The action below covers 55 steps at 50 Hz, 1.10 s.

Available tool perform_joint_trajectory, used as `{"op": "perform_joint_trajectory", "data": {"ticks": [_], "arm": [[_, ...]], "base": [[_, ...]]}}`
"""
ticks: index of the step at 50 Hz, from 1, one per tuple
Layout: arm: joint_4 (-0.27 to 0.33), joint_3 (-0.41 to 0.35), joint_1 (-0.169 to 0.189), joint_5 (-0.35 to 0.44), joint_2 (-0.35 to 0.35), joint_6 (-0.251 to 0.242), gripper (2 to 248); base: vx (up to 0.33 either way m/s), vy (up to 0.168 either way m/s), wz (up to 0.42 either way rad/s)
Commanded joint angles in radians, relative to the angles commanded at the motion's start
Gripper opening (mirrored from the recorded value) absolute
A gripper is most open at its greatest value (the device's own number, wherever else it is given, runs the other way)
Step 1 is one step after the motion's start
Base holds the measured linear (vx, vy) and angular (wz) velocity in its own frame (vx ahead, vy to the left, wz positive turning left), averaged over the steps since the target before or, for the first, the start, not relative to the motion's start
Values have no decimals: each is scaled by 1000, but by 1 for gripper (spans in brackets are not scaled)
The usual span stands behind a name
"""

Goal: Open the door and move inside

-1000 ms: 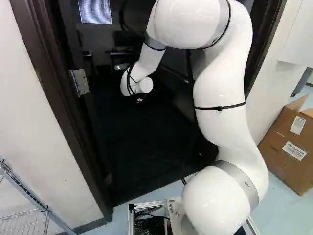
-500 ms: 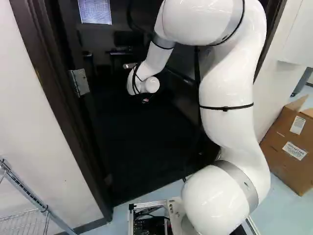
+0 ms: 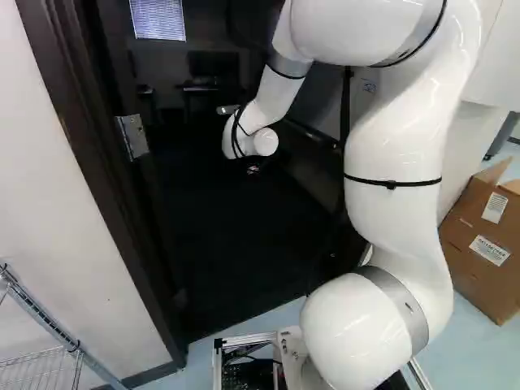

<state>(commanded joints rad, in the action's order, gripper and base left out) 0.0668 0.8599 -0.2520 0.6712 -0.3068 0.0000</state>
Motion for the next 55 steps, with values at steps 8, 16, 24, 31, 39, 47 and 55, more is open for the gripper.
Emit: {"op": "perform_joint_trajectory", "data": {"ticks": [8, 16, 24, 31, 39, 47, 55], "arm": [[0, -31, 19, 0, 26, 0, 247], [0, -61, 39, 0, 52, 0, 247], [0, -90, 60, 0, 77, 0, 247], [0, -115, 79, 0, 98, 0, 247], [0, -142, 101, 0, 123, 0, 247], [0, -170, 123, 0, 148, 0, 247], [4, -196, 145, 0, 171, 0, 247]], "base": [[0, 0, 0], [0, 0, 0], [0, 0, 0], [0, 0, 0], [0, 0, 0], [0, 0, 0], [0, 0, 0]]}}
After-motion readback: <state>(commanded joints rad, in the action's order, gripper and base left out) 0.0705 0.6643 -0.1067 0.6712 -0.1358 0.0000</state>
